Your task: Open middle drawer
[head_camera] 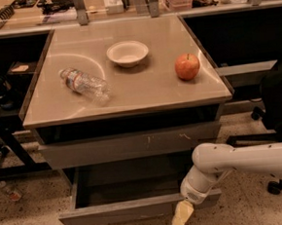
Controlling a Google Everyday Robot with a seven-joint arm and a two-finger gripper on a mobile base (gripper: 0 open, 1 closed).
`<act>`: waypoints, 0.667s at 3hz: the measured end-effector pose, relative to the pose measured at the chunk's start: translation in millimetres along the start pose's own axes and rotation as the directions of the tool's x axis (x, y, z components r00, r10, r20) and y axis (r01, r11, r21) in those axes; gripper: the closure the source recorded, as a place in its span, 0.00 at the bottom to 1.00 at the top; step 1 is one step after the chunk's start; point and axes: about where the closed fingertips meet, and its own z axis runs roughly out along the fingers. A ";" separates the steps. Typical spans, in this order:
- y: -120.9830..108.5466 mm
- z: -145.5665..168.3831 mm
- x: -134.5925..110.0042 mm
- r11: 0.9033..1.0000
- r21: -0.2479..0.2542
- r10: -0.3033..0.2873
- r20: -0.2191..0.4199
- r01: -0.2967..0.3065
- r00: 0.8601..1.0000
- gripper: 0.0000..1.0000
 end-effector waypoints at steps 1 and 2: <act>-1.1 4.1 -4.9 1.000 -0.013 -0.015 -0.003 0.015 1.000 0.00; -3.6 13.0 -7.8 0.999 -0.030 -0.029 -0.008 0.028 1.000 0.00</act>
Offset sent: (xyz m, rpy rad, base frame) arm 0.0091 0.0145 -0.0208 0.0196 0.0268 0.0558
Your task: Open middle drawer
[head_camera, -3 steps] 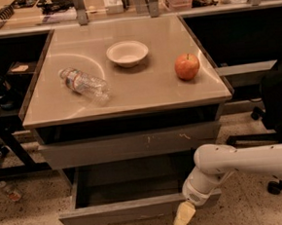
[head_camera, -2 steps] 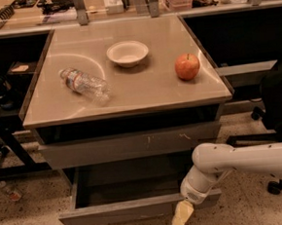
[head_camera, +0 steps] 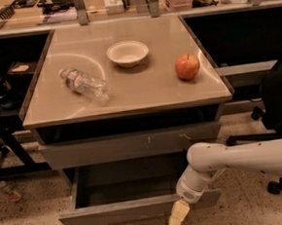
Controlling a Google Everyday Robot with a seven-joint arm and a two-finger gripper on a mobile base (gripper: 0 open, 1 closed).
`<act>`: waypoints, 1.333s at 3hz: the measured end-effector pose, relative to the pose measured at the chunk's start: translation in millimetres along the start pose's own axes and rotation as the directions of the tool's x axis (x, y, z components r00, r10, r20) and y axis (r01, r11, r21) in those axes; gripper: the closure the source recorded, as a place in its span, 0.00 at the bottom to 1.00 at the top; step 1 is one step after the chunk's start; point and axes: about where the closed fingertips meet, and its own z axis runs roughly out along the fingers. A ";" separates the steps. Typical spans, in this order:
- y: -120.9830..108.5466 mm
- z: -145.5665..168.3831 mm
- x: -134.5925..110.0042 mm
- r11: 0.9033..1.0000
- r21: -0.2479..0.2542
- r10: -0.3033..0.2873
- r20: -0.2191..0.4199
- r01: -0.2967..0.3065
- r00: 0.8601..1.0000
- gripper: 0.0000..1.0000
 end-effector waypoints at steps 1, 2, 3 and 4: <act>-3.9 9.5 -0.6 1.000 -0.013 -0.006 -0.006 0.006 1.000 0.00; 1.3 24.0 15.8 0.999 -0.044 0.015 -0.036 -0.017 0.999 0.00; 4.0 22.0 17.6 0.999 -0.048 0.017 -0.040 -0.019 0.999 0.00; 19.7 13.5 29.6 0.997 -0.069 0.026 -0.040 -0.029 0.999 0.00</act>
Offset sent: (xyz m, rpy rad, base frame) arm -0.0296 -0.0117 -0.0414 -0.0308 0.1066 0.0052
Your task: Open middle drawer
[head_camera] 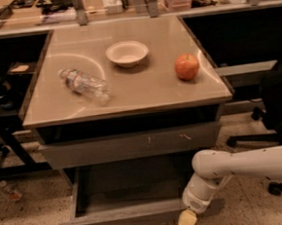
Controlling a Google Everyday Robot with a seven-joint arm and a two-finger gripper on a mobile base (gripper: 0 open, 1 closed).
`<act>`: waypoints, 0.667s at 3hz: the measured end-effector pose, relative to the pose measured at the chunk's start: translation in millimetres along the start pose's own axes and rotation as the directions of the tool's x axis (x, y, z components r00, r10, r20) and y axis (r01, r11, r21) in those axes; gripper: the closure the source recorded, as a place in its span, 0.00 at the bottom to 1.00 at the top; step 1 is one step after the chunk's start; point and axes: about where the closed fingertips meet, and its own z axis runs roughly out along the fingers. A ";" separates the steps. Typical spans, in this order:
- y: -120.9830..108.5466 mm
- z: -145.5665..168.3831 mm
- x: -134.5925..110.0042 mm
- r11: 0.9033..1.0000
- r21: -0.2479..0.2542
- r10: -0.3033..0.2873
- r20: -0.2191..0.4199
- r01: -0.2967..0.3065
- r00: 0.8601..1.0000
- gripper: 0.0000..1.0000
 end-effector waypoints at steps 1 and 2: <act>31.7 -9.6 36.8 0.998 -0.028 0.049 0.011 -0.049 0.999 0.00; 75.4 -22.0 85.0 0.992 -0.061 0.113 0.014 -0.112 0.994 0.00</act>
Offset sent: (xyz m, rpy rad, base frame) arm -0.1400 -0.0744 0.0484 0.0147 0.1312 -0.1476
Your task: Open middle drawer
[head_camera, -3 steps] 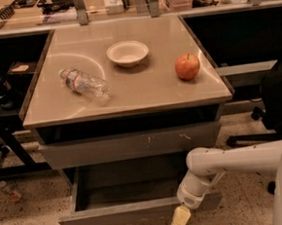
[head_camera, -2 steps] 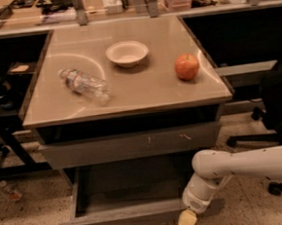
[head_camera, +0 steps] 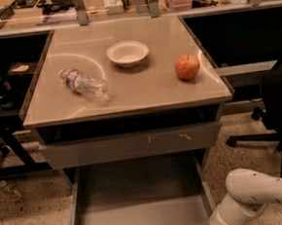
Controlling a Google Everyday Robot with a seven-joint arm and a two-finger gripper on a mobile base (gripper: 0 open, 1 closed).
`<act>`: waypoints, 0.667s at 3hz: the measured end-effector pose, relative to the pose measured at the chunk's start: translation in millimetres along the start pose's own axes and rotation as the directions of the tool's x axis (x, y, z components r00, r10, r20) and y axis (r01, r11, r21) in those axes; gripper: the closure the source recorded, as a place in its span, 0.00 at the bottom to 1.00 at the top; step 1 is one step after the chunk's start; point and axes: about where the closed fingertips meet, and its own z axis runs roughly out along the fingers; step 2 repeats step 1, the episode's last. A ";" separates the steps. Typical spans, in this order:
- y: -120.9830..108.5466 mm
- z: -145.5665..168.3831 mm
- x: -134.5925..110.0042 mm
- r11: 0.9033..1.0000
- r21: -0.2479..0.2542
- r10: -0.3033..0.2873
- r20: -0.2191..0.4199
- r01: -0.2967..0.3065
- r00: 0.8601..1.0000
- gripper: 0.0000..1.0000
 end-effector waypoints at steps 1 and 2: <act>0.8 -0.4 2.6 1.000 0.001 0.005 0.001 -0.005 1.000 0.00; 0.8 -0.4 2.6 1.000 0.001 0.005 0.001 -0.005 1.000 0.00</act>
Offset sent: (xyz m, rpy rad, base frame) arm 0.0000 0.0000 0.0000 0.0000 0.0000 0.0000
